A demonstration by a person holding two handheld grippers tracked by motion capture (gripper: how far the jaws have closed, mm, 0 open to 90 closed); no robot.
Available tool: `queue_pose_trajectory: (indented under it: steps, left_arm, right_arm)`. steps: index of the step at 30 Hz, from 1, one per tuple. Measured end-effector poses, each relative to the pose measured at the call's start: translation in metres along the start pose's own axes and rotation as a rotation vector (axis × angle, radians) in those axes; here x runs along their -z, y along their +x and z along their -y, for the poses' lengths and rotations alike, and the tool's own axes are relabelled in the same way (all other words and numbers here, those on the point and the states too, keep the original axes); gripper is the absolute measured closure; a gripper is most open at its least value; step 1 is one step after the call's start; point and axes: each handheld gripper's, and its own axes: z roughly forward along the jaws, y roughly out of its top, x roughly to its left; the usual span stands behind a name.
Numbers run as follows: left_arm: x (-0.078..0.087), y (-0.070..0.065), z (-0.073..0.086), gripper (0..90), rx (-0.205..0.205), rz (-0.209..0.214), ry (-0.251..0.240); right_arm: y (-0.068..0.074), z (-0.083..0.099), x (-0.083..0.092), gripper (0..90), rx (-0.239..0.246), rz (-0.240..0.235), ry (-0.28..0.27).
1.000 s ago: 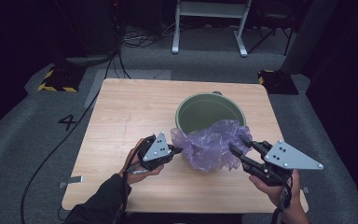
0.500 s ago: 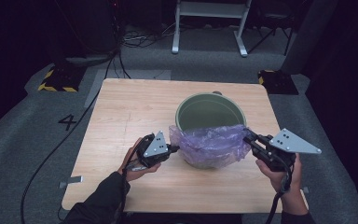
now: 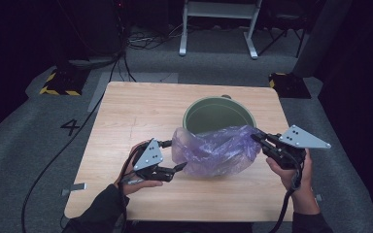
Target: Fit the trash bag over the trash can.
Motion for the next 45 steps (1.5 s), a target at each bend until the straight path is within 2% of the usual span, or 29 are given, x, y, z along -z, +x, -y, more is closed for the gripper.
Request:
queue_pose_trajectory:
  steps: [3,7,8,10,11,12,13,15,17,19,20,21,22,24,25,27,28,30,31,33,37,39,41,45]
  left_arm:
    - [0.023,-0.011,-0.012,17.4,-0.016,0.000,-0.069]
    - [0.033,-0.019,-0.023,15.5,-0.046,0.016,-0.089]
    - [0.034,-0.029,-0.034,15.5,-0.092,0.033,-0.085]
    - [0.033,-0.032,-0.037,15.5,-0.108,0.037,-0.088]
    - [0.029,-0.040,-0.046,15.6,-0.126,0.064,-0.096]
    - [0.029,-0.040,-0.046,15.5,-0.126,0.064,-0.096]
    - [0.021,-0.044,-0.053,15.3,-0.138,0.083,-0.082]
    - [0.011,-0.044,-0.056,15.6,-0.136,0.055,-0.055]
    - [0.007,-0.042,-0.056,18.1,-0.135,0.061,-0.042]
    - [-0.003,-0.038,-0.055,37.2,-0.125,0.037,-0.011]
    - [-0.010,-0.033,-0.051,46.2,-0.128,0.055,0.011]
    - [-0.010,-0.033,-0.051,52.5,-0.128,0.055,0.011]
    - [-0.013,-0.031,-0.048,52.5,-0.127,0.046,0.020]
    - [-0.017,-0.026,-0.041,63.6,-0.116,0.072,0.037]
    - [-0.018,-0.024,-0.039,66.9,-0.118,0.080,0.043]
    - [-0.020,-0.023,-0.035,81.0,-0.134,0.094,0.063]
    - [-0.020,-0.022,-0.033,81.0,-0.133,0.099,0.065]
    - [-0.022,-0.020,-0.031,87.8,-0.143,0.107,0.074]
    - [-0.024,-0.018,-0.029,88.8,-0.131,0.109,0.075]
    - [-0.024,-0.018,-0.028,89.0,-0.129,0.107,0.077]
    - [-0.027,-0.016,-0.026,89.5,-0.127,0.102,0.077]
    - [-0.028,-0.016,-0.026,89.5,-0.132,0.099,0.082]
    - [-0.030,-0.015,-0.024,89.5,-0.132,0.096,0.099]
    - [-0.032,-0.016,-0.021,89.6,-0.143,0.093,0.114]
  right_arm:
    - [0.001,0.000,0.001,84.1,0.005,-0.007,0.006]
    - [0.003,-0.001,0.002,82.7,0.016,-0.018,0.016]
    - [0.005,-0.001,0.002,82.5,0.019,-0.020,0.017]
    - [0.006,-0.001,0.002,82.2,0.022,-0.025,0.020]
    - [0.008,-0.001,0.002,81.6,0.027,-0.032,0.025]
    - [0.008,-0.001,0.002,81.6,0.027,-0.032,0.025]
    - [0.010,-0.001,0.002,80.9,0.030,-0.037,0.028]
    - [0.011,0.000,0.001,79.0,0.032,-0.045,0.025]
    - [0.012,0.000,0.001,77.4,0.031,-0.047,0.026]
    - [0.012,0.001,0.002,70.3,0.025,-0.053,0.024]
    - [0.012,0.002,0.003,65.8,0.021,-0.058,0.020]
    - [0.011,0.003,0.005,59.0,0.015,-0.062,0.017]
    - [0.011,0.003,0.005,59.0,0.015,-0.062,0.017]
    - [0.009,0.005,0.009,47.6,0.006,-0.076,0.009]
    - [0.008,0.006,0.012,43.3,0.002,-0.081,0.000]
    - [0.005,0.007,0.023,32.4,-0.013,-0.100,-0.020]
    - [0.005,0.007,0.023,32.4,-0.013,-0.100,-0.020]
    - [0.005,0.006,0.030,36.2,-0.001,-0.116,-0.028]
    - [0.005,0.004,0.039,33.5,0.001,-0.135,-0.040]
    - [0.007,0.000,0.046,26.9,0.012,-0.150,-0.045]
    - [0.012,-0.008,0.052,23.0,0.019,-0.170,-0.062]
    - [0.014,-0.015,0.056,20.5,0.016,-0.185,-0.090]
    - [0.018,-0.026,0.059,23.8,0.036,-0.207,-0.113]
    - [0.021,-0.038,0.056,28.0,0.029,-0.203,-0.140]
